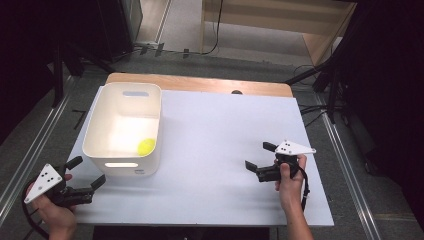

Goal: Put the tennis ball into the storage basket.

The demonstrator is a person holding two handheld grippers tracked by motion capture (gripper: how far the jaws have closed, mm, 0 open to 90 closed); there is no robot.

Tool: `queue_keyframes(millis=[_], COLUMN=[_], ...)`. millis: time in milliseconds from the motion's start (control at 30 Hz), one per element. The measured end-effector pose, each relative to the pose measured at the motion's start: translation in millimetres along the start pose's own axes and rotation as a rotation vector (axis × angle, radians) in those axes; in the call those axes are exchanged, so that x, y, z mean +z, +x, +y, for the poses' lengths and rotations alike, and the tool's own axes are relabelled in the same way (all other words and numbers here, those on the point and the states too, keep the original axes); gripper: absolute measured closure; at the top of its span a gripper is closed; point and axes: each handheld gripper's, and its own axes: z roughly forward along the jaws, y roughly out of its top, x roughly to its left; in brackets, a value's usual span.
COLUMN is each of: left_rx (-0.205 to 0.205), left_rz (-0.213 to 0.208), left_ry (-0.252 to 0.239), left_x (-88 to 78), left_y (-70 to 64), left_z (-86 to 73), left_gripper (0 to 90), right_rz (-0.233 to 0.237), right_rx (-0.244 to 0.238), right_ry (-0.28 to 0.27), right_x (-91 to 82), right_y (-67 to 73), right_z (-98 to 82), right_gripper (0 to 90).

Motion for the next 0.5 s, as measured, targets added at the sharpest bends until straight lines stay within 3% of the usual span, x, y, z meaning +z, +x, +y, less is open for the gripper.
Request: queue_keyframes(millis=[500], left_rx=[0.001], left_rz=[0.004], left_ry=[0.002], left_x=[0.0], left_y=[0.2], left_z=[-0.1], left_gripper=[0.0], right_rz=[-0.052], right_rx=[0.041], right_ry=[-0.025], right_x=[-27.9], right_y=[-14.2], right_z=[-26.1], right_gripper=[0.0])
